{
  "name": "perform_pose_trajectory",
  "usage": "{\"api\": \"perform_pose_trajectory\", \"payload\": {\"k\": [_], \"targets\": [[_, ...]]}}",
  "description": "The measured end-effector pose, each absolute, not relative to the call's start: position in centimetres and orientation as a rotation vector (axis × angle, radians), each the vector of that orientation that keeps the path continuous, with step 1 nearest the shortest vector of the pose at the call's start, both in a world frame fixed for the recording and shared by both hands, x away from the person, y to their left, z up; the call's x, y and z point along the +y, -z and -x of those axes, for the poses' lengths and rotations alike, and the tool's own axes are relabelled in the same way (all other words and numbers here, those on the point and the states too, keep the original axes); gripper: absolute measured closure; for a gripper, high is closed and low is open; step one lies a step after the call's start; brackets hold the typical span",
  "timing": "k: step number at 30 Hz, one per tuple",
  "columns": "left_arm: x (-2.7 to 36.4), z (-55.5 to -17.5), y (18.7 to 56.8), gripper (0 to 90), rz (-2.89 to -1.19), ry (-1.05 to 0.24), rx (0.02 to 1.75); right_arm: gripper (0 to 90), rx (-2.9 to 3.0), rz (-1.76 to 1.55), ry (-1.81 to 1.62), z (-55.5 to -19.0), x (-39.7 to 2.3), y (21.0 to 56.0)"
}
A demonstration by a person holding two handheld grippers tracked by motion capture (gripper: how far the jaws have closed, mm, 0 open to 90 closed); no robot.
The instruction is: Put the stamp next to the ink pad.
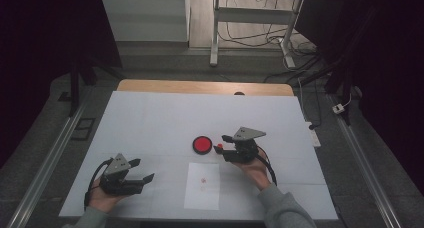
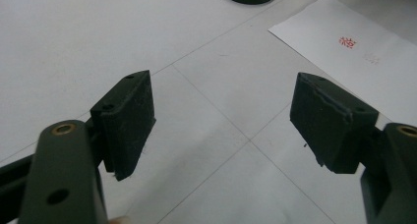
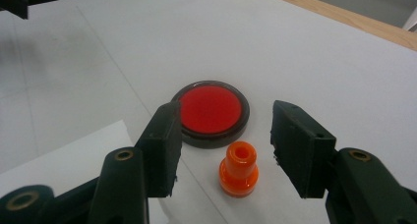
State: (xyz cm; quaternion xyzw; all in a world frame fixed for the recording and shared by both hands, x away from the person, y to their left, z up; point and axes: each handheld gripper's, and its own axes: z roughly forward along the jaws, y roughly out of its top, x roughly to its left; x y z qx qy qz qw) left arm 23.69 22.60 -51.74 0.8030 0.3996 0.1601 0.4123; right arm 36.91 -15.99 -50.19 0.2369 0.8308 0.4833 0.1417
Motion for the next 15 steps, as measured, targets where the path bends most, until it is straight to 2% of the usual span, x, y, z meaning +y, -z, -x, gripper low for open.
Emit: {"api": "perform_pose_trajectory", "payload": {"k": [15], "targets": [[22.6,-23.9,51.8,25.0,-2.010,-0.392,0.999,44.6,2.323,-0.731,-1.403,-33.5,-21.9,48.7]]}}
